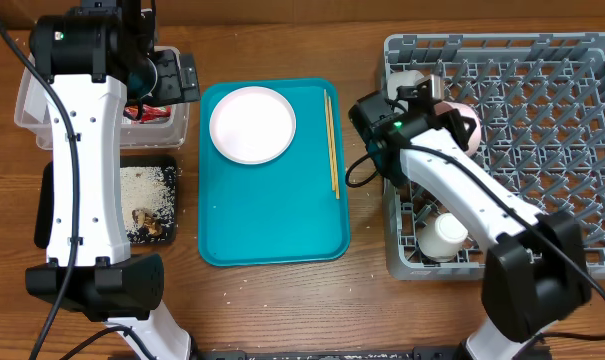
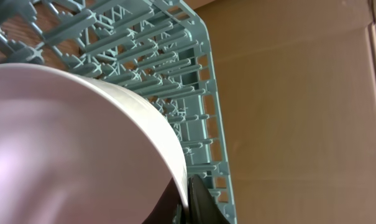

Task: Sort waste into correct bins and load items into the dishwasher
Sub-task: 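Carry the pink bowl right and place it in the rack, then move the right gripper to the white plate and grasp its edge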

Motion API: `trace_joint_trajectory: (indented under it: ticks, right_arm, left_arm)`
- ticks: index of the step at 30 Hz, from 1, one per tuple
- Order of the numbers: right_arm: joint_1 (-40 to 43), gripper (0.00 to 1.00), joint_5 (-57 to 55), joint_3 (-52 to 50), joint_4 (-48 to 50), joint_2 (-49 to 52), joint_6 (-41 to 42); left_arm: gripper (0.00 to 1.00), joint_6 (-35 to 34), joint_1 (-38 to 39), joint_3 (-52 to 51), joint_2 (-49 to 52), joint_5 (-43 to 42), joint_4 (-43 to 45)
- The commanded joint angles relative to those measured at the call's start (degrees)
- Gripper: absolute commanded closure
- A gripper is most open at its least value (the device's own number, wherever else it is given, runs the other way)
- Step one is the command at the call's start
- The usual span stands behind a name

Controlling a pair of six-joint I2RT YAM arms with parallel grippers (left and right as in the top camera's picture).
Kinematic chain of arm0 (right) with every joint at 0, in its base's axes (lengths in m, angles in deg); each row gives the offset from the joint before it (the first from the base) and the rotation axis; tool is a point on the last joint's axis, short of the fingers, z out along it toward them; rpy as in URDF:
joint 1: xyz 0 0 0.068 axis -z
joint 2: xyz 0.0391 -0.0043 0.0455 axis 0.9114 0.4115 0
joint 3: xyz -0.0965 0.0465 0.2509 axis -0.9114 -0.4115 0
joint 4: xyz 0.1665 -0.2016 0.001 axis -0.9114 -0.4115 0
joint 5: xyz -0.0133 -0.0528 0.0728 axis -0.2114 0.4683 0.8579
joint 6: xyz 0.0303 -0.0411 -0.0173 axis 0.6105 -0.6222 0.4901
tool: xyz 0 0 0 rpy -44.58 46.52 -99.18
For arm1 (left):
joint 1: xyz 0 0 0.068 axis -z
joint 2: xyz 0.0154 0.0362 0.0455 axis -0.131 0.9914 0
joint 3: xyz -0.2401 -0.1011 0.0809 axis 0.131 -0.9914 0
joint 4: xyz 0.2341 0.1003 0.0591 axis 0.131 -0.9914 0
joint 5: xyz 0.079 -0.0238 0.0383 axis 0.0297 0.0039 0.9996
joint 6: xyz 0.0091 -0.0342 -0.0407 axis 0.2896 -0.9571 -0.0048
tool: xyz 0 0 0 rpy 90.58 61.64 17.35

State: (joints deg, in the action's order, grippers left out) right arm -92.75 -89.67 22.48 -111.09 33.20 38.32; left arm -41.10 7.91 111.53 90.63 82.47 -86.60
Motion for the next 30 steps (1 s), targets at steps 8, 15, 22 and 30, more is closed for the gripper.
trace_joint_trajectory:
  ticks: [8, 15, 22, 30]
  right_arm:
    - [0.22, 0.96, 0.35, -2.93, 1.31, 1.14, -0.13]
    - [-4.33, 0.9, 6.32, -3.19, -0.85, 1.14, 0.09]
    - [-11.43, 0.25, 6.95, -3.19, -1.03, 1.14, 0.09]
    - [-11.93, 0.0, 12.22, 3.08, -3.32, 1.11, 0.04]
  left_arm:
    - [0.0, -0.79, 0.0, 0.61, 0.39, 0.28, 0.09]
    - [0.0, -0.79, 0.0, 0.59, 0.39, 0.28, 0.07]
    - [0.0, -0.79, 0.0, 0.59, 0.39, 0.28, 0.07]
    - [0.0, -0.79, 0.0, 0.59, 0.39, 0.28, 0.07]
